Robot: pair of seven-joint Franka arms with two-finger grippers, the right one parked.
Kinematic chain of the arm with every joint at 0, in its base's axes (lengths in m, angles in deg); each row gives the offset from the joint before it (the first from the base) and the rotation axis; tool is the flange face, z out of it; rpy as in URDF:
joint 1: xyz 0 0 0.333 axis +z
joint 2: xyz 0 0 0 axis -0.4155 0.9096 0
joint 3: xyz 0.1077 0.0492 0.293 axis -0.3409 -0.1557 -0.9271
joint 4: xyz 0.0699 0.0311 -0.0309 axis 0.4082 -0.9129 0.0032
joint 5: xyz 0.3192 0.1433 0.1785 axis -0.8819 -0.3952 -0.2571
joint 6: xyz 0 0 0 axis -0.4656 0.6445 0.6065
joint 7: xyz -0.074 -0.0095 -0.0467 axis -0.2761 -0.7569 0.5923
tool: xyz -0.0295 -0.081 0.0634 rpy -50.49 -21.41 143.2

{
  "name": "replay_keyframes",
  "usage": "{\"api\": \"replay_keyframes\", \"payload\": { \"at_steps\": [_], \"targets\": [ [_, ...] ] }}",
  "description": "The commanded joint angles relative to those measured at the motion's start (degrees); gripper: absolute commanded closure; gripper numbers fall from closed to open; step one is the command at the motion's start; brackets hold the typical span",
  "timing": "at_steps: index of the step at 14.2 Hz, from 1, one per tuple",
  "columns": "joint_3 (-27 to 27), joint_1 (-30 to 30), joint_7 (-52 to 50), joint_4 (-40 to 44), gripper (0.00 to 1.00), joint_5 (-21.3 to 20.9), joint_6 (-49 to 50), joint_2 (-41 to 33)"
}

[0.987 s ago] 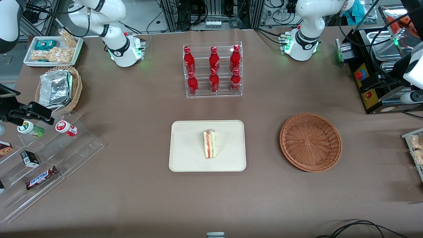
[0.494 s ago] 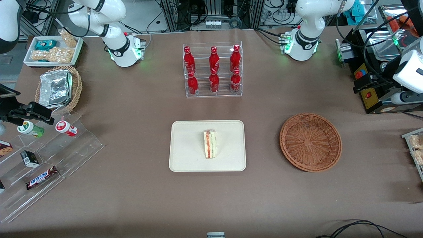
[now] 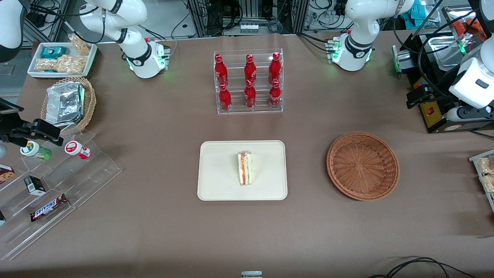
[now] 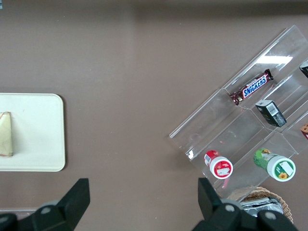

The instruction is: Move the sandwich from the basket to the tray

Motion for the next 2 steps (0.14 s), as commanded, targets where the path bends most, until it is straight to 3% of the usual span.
{"api": "replay_keyframes", "payload": {
  "at_steps": [1,2],
  "targets": [
    [-0.06,-0.15,0.03,-0.81,0.00,-0.27,-0.07,-0.56],
    [-0.06,-0.15,0.21,-0.90,0.00,-0.36,0.02,-0.65]
  ]
}}
